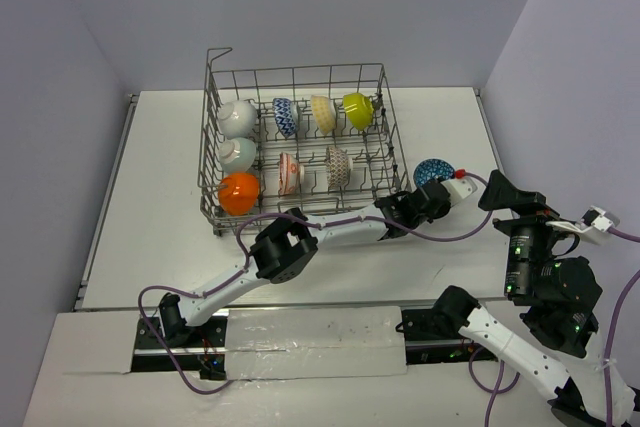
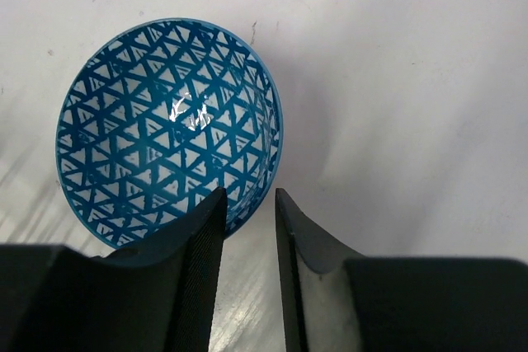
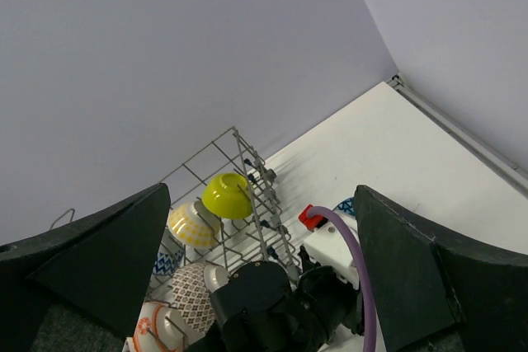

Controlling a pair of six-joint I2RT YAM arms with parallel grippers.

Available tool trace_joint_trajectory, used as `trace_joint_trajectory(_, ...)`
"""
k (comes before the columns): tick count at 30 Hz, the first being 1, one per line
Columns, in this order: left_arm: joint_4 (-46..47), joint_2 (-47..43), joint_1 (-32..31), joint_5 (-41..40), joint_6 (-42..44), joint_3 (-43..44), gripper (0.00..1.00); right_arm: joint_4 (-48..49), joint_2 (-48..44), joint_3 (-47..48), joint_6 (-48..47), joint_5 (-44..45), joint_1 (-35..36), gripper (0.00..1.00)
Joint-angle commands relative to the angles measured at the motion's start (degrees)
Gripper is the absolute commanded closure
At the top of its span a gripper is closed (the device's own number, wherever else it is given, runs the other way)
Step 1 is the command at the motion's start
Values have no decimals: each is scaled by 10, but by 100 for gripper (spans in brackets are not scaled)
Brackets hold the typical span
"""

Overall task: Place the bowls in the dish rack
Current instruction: Pick up the bowl from the center of the board.

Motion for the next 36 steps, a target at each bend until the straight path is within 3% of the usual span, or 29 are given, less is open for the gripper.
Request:
trace_joint_trajectory(1,15,-27,0,-12,5,-11,66,22,-4,-2,-4,15,5,0)
trace_joint_trajectory(15,54,-52,-10,-53,30,-39,70,22,-7,-2,-4,14,6,0)
trace_joint_trajectory(21,68,-61,-16,-68,40,-48,78,23,-11,-2,-6,18,6,0)
trace_joint_trajectory(36,83,-73,-21,-83,47,-60,82,26,-12,-4,-7,15,7,0)
